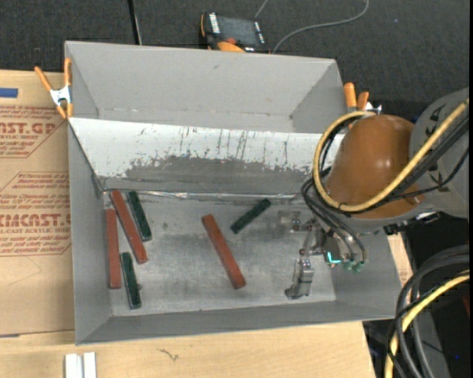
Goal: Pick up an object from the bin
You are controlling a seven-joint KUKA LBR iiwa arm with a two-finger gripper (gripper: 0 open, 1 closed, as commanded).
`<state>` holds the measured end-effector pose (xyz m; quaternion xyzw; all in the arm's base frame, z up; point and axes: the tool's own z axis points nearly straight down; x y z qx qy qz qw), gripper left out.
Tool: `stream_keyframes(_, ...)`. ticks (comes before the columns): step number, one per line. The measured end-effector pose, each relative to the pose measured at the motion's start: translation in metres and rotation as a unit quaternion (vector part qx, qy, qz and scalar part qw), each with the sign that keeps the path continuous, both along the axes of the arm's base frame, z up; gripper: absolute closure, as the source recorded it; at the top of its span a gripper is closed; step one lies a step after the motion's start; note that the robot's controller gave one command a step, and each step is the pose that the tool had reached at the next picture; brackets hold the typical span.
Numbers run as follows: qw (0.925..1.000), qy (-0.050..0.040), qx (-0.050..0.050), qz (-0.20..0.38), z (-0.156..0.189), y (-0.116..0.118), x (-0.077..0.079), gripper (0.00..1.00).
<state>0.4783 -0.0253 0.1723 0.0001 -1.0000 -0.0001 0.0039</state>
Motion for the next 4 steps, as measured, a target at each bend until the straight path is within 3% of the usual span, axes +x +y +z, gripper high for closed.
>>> stream_keyframes(1, 0.9992, -0.0045, 0.001, 0.039, -0.068, 0.055, 0.081, 0.0)
stream_keyframes(2, 0.9976, -0.0049, 0.0, 0.069, -0.104, 0.029, 0.114, 0.0)
stream_keyframes(3, 0.9976, -0.005, 0.0, 0.069, -0.102, 0.03, 0.114, 1.0)
stream_keyframes(4, 0.9972, -0.0086, 0.0, 0.074, 0.056, 0.022, 0.101, 1.0)
